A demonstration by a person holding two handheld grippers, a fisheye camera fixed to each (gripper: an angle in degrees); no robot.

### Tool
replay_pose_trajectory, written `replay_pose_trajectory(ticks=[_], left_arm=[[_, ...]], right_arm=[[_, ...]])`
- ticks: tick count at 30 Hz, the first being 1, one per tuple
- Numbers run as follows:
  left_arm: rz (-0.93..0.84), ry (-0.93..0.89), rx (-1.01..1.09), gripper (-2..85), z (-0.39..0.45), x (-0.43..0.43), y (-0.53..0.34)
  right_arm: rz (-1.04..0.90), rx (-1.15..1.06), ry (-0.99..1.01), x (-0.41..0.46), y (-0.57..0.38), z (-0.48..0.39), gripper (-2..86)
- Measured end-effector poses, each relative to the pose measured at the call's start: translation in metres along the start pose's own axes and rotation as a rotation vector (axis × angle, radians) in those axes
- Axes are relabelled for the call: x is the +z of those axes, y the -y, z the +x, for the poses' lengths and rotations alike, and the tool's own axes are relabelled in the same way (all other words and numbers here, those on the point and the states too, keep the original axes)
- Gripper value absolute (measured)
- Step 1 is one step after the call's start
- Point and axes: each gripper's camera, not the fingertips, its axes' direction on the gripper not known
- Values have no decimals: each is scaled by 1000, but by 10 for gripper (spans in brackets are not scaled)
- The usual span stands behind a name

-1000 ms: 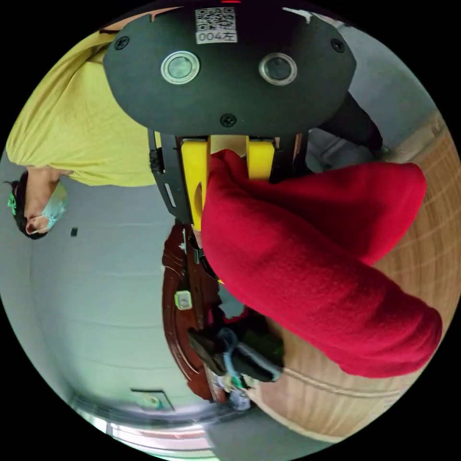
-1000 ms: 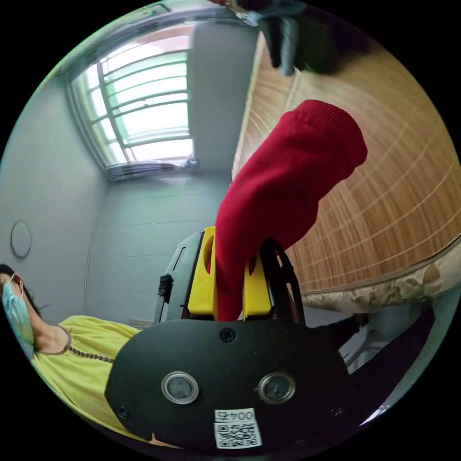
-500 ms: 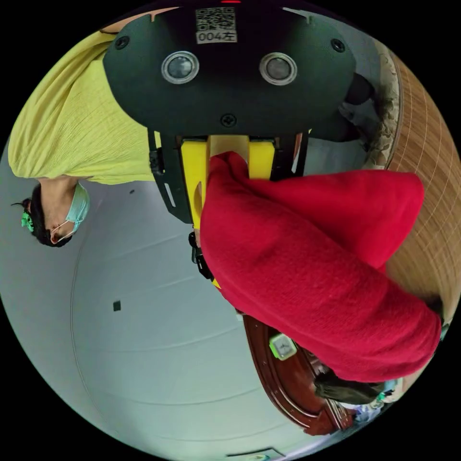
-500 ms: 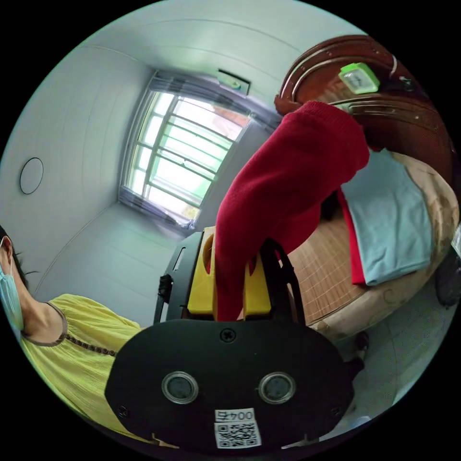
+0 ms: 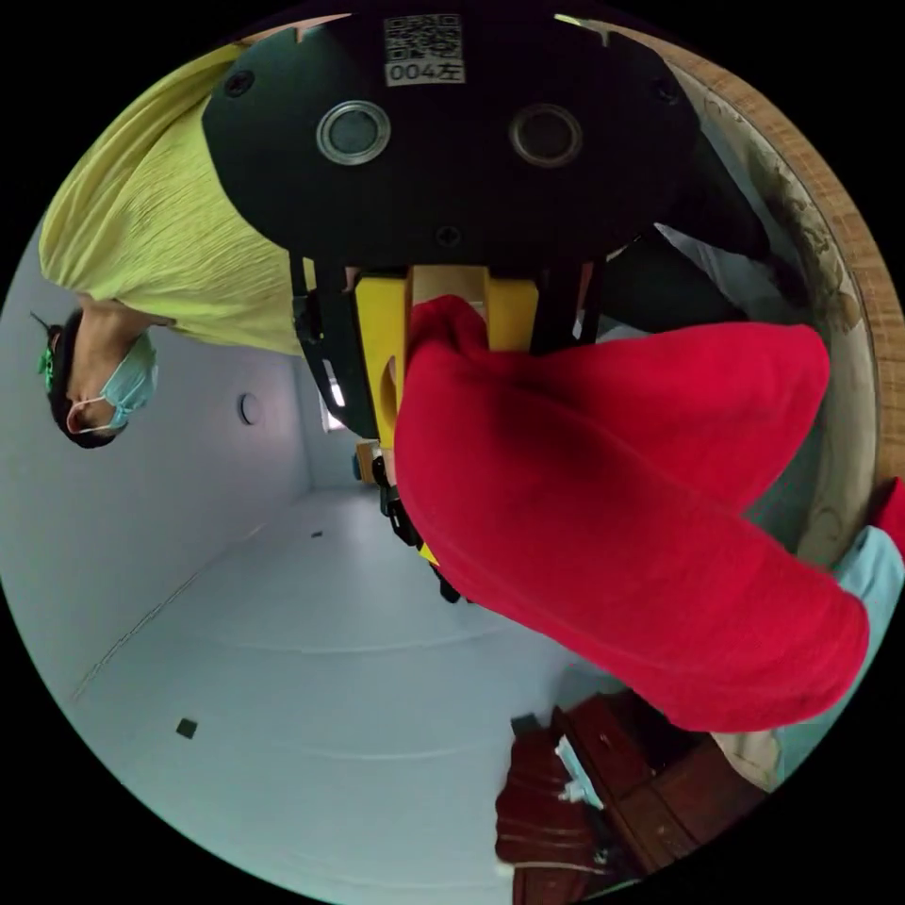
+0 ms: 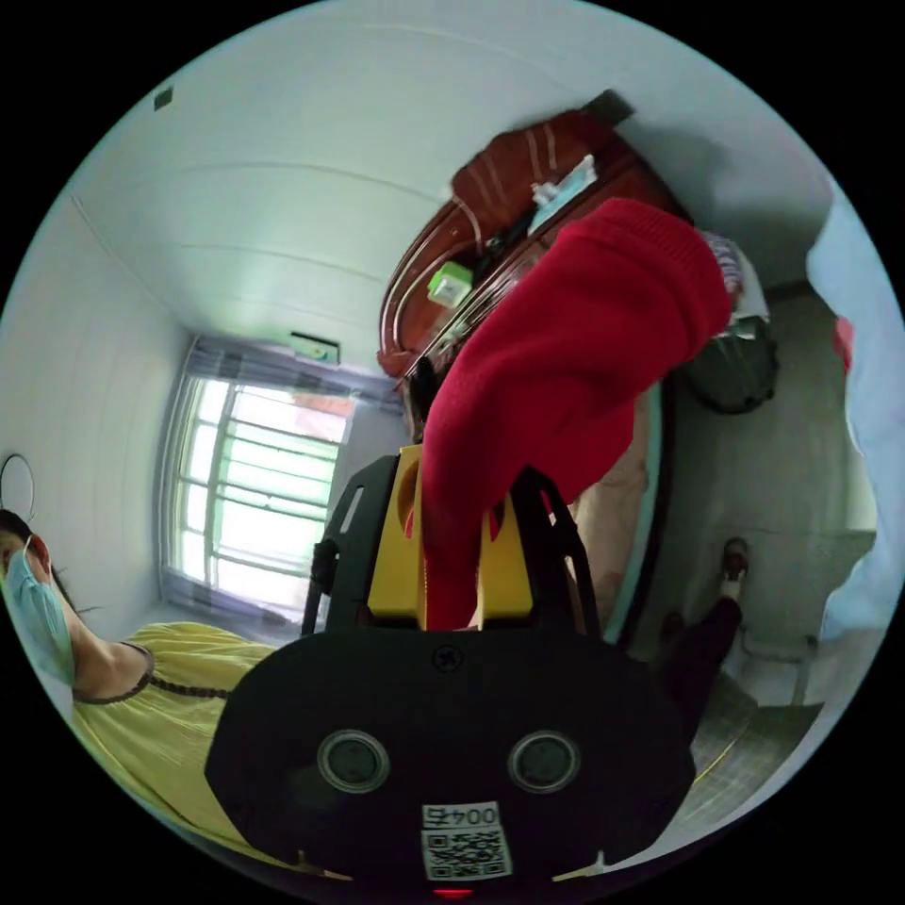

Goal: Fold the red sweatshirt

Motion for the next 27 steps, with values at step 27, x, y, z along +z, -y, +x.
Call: replay_pose_trajectory(ticks=[27], left_arm=[[-591,-236,140,144,85,550,315]], right_arm=[[483,211,-503,-529,43,33,87]])
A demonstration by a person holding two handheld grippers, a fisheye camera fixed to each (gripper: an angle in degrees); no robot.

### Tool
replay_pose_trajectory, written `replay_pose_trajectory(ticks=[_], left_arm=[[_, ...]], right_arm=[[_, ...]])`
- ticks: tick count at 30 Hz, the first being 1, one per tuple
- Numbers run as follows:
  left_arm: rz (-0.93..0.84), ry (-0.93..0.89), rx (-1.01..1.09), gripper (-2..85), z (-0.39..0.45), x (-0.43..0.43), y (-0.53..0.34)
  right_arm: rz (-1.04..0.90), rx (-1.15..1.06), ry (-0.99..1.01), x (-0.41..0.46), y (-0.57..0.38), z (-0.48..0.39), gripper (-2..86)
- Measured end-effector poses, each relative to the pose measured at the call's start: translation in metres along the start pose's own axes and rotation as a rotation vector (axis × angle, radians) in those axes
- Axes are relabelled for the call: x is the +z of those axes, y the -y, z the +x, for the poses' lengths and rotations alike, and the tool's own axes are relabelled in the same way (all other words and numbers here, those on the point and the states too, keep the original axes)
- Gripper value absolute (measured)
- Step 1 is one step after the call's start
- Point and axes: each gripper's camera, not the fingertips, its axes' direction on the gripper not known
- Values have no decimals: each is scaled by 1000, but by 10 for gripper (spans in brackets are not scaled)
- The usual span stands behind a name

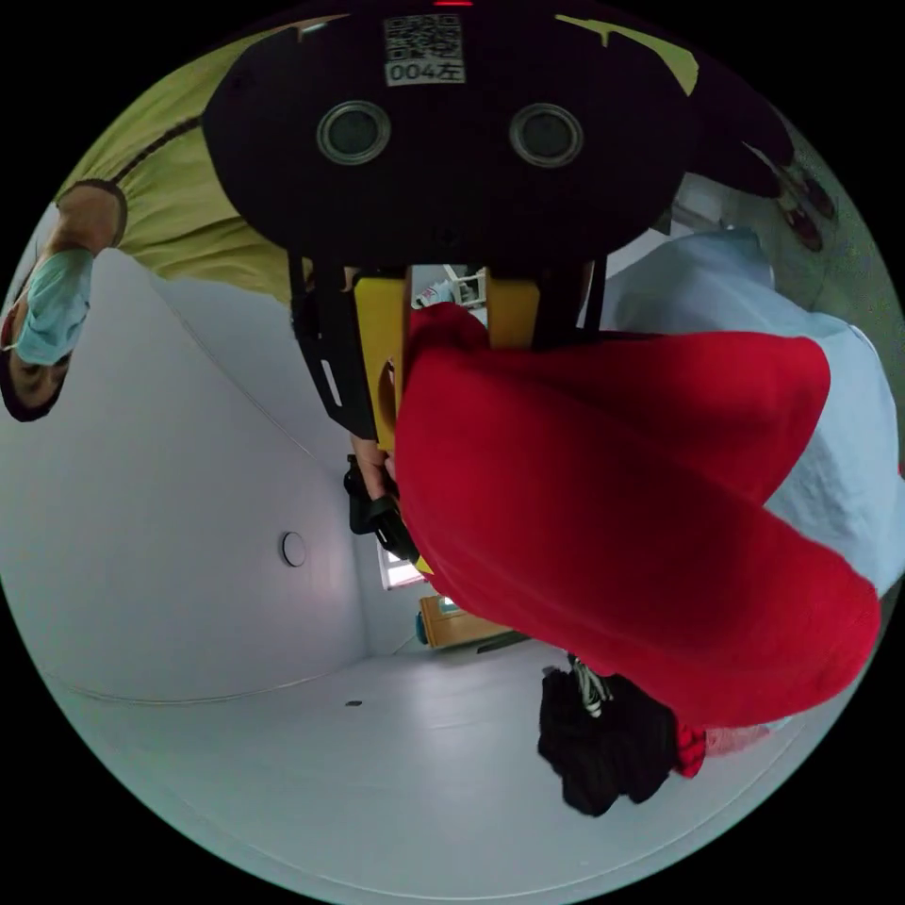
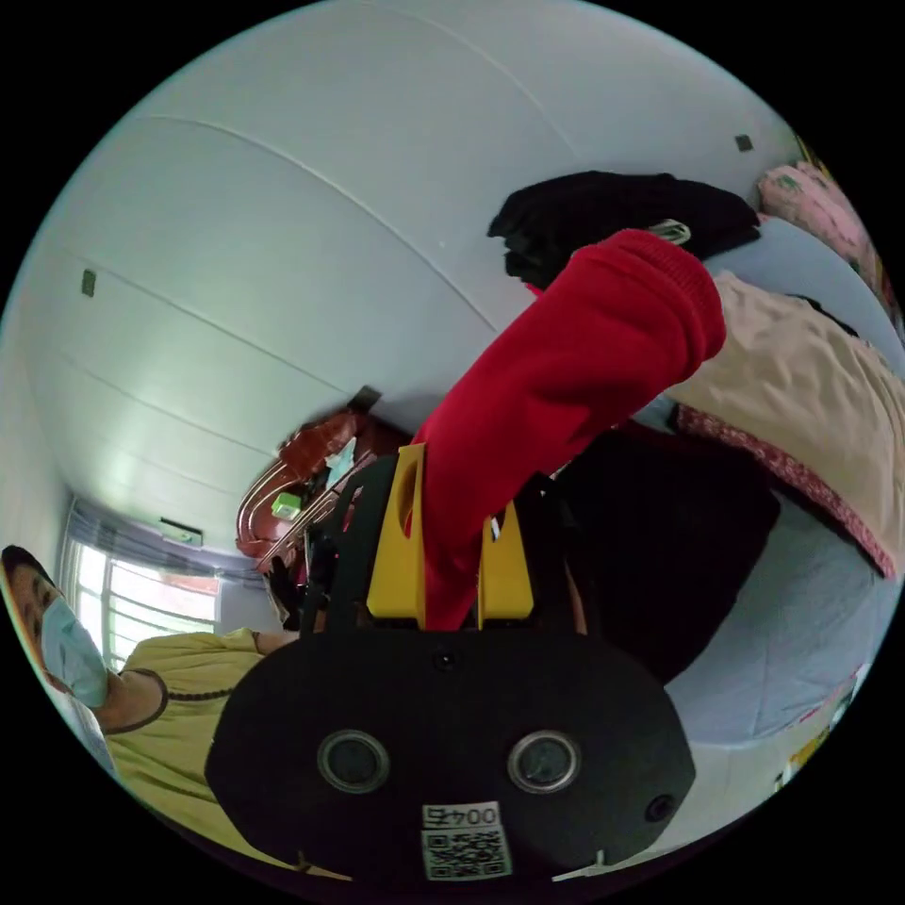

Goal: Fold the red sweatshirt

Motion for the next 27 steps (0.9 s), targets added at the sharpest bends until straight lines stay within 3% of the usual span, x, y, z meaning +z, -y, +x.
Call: replay_pose_trajectory(ticks=[9,22,27], left_arm=[[-195,-4,-138,147,-67,33,-15],[-35,25,-93,150,14,8,27],[5,57,-144,154,8,40,19]], right_arm=[[-15,293,-53,2,-61,84,89],[-52,18,-99,-37,18,1,88],[-90,-25,-58,-48,25,29,88]])
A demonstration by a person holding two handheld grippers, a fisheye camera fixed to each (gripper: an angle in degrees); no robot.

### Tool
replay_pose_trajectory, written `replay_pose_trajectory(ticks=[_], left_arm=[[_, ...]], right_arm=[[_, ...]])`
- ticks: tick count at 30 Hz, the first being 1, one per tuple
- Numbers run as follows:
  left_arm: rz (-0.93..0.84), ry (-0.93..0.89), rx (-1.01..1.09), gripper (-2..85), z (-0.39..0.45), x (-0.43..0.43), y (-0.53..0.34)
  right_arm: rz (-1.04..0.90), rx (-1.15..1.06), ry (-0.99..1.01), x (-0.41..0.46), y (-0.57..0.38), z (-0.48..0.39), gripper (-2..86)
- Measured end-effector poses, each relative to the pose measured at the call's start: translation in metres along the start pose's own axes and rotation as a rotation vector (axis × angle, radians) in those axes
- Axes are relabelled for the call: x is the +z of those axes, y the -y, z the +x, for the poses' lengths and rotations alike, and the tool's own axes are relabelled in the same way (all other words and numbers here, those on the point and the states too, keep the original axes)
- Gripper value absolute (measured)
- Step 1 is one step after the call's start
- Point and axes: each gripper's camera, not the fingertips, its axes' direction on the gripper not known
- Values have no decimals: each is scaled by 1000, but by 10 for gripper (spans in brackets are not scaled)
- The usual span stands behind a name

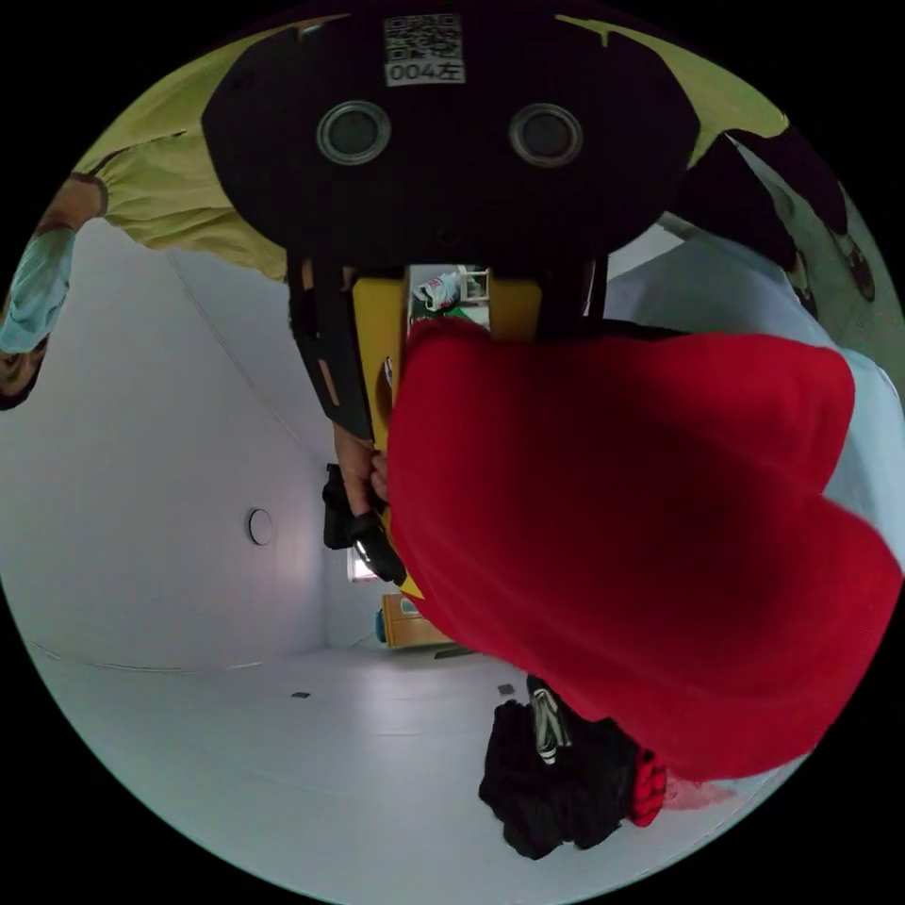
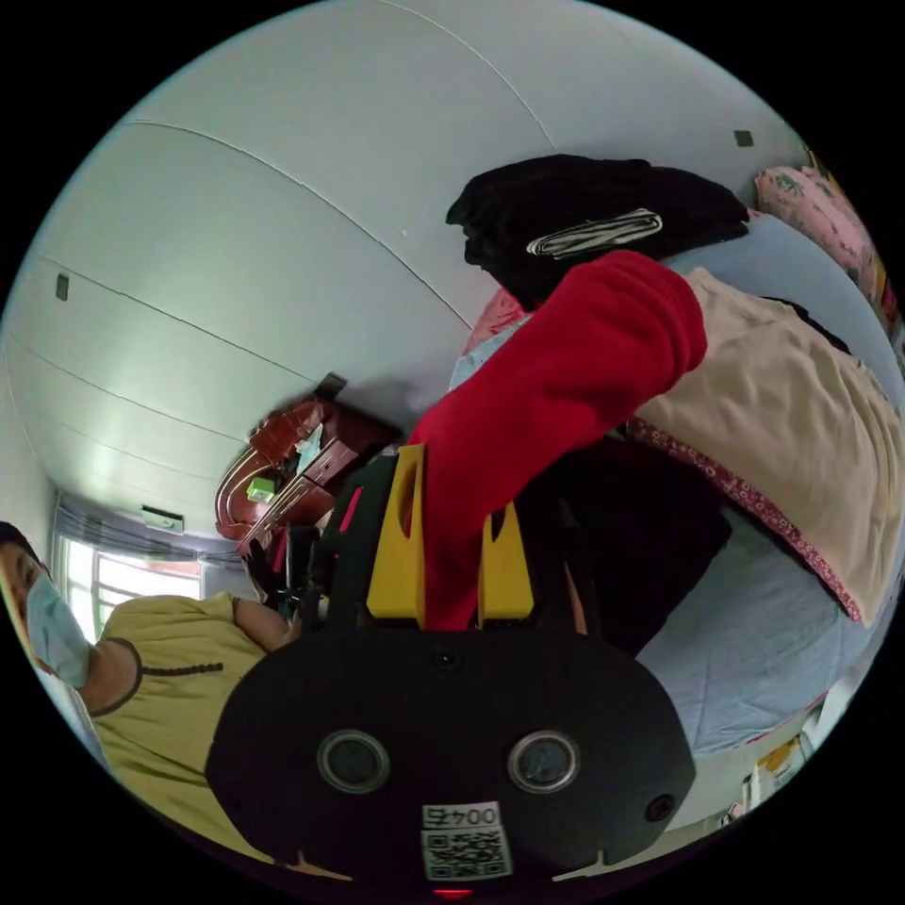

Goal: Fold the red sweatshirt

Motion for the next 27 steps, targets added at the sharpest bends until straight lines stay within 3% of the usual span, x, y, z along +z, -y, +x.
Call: replay_pose_trajectory(ticks=[5,11,27], left_arm=[[-110,34,-211,162,-66,61,-10],[-195,66,-349,174,-114,103,-28],[-185,3,-397,177,-50,104,-49]], right_arm=[[-120,123,-64,28,-29,89,87],[-187,139,-100,42,-55,129,90],[-234,105,-109,40,-63,148,94]])
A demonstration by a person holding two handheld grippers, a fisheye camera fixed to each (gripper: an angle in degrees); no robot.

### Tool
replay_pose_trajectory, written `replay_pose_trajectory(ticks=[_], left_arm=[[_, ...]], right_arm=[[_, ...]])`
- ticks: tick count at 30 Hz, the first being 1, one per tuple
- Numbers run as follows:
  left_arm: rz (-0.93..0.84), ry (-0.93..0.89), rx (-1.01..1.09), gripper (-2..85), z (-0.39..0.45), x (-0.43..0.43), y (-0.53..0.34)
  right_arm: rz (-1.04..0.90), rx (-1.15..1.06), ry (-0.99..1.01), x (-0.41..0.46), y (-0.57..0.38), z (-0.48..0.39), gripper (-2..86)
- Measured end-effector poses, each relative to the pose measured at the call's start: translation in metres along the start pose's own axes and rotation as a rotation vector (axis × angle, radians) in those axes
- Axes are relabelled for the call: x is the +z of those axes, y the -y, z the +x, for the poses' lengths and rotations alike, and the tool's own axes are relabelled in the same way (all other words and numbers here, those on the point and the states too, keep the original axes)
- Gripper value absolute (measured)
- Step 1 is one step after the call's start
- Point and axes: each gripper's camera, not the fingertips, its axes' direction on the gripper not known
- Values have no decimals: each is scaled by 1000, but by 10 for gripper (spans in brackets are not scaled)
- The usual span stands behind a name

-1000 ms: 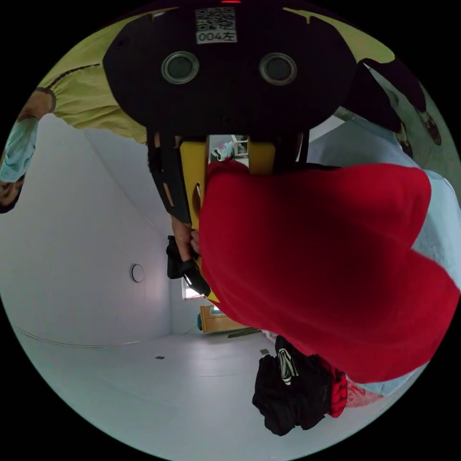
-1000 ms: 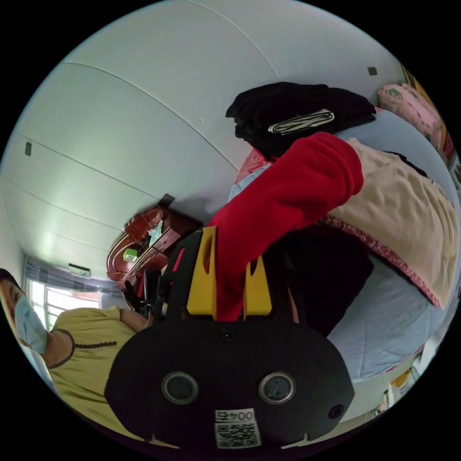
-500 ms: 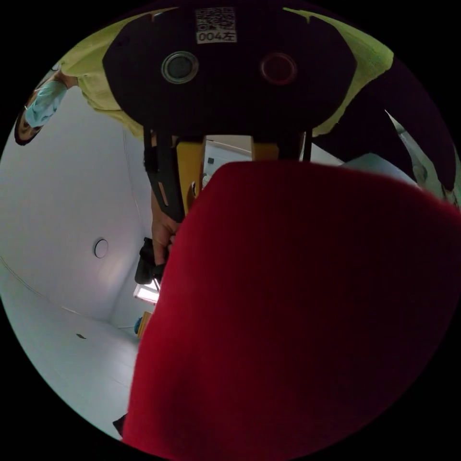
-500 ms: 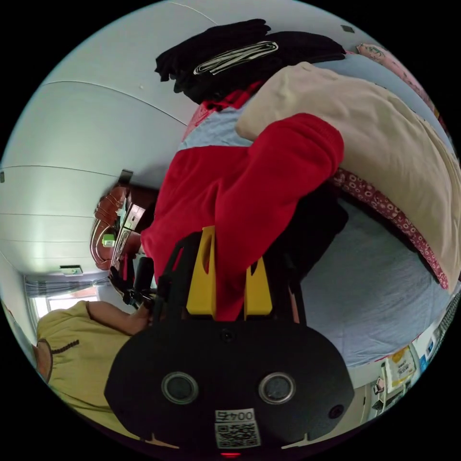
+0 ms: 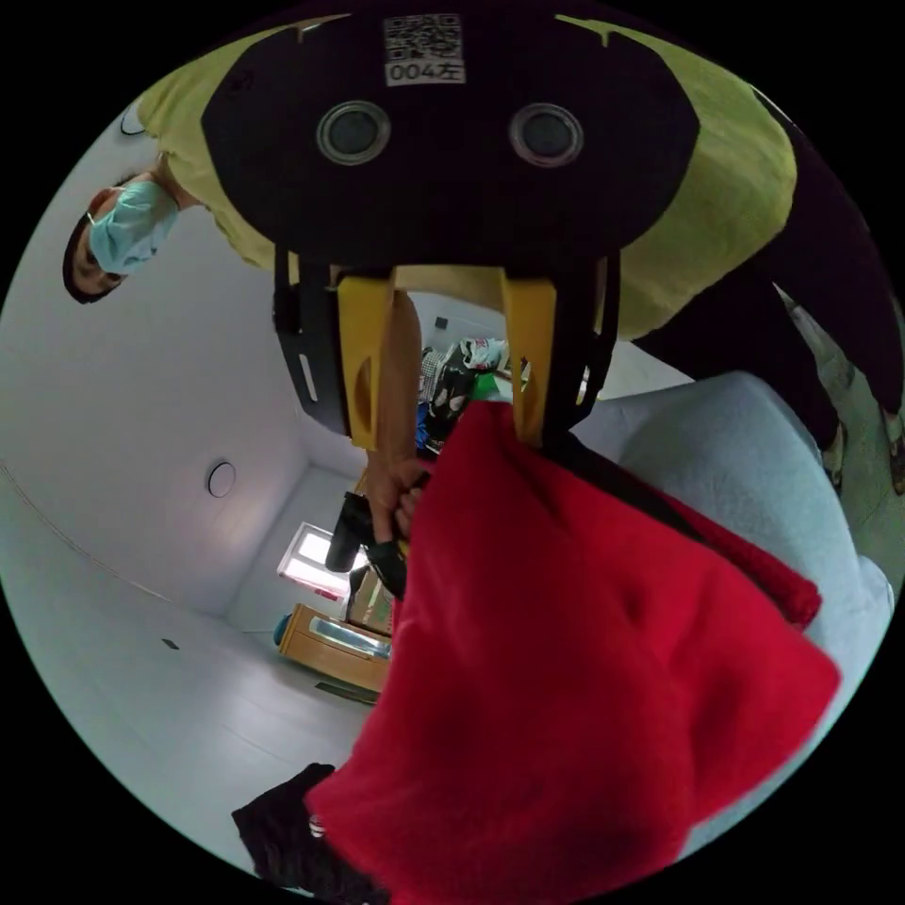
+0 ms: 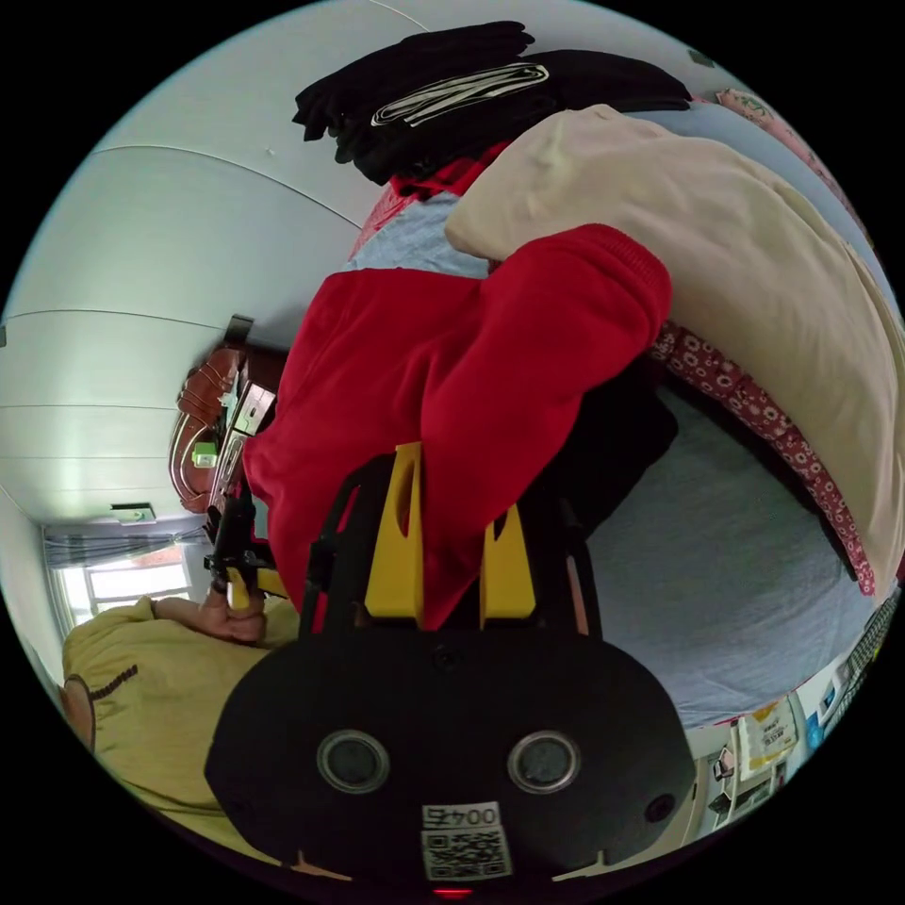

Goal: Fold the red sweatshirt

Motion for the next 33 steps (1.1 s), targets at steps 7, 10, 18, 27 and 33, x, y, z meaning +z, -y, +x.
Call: replay_pose_trajectory(ticks=[7,10,18,27,33], left_arm=[[244,225,394,96,98,-40,-57],[299,449,563,111,130,-9,-42],[276,975,785,99,125,139,9],[346,939,789,94,124,172,13],[323,686,675,50,122,125,30]], right_arm=[[-2,3,-2,-1,-6,-3,95],[0,3,-28,-1,-9,-10,95],[-9,-26,-172,10,-16,-39,97],[79,24,-59,-19,-55,-22,126],[214,-103,-242,-30,-92,-108,145]])
